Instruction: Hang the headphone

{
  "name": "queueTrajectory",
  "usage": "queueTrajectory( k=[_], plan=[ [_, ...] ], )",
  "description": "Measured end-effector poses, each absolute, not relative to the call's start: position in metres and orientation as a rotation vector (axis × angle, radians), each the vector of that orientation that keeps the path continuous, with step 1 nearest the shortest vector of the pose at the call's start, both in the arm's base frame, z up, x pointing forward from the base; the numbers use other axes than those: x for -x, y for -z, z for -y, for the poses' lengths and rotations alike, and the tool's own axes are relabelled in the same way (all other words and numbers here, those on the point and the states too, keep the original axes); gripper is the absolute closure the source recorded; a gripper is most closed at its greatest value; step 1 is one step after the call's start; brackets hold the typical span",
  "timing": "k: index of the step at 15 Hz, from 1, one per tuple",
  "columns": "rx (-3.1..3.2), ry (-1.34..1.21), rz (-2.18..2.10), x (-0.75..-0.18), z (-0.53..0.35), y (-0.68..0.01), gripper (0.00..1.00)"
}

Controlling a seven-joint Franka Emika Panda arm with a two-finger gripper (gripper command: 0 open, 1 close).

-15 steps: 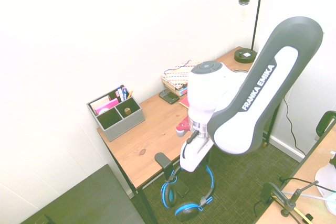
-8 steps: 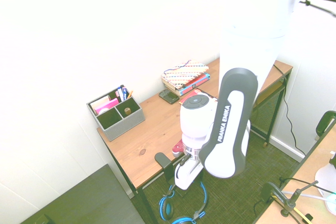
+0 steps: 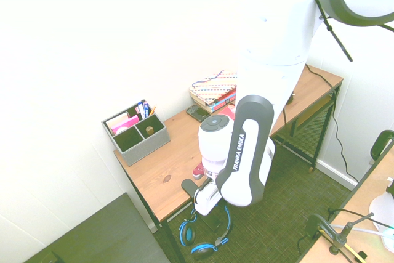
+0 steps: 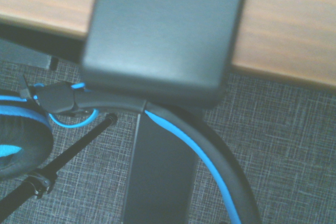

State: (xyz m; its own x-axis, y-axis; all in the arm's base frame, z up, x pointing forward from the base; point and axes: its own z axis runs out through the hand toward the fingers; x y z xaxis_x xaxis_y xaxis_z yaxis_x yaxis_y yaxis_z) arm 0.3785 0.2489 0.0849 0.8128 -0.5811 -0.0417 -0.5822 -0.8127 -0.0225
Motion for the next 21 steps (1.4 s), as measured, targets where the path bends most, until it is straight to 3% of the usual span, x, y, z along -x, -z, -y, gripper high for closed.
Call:
queueTrajectory(
  k=[2,3,15,21],
  plan=[
    [2.960,-0.057,-0.955,-0.379,-0.248,-0.082,1.00],
    [2.960,-0.063,-0.962,-0.380,-0.247,-0.081,0.00],
    [2.922,-0.131,-0.988,-0.386,-0.246,-0.087,0.00],
    [2.874,-0.055,-0.968,-0.412,-0.232,-0.200,0.00]
  ],
)
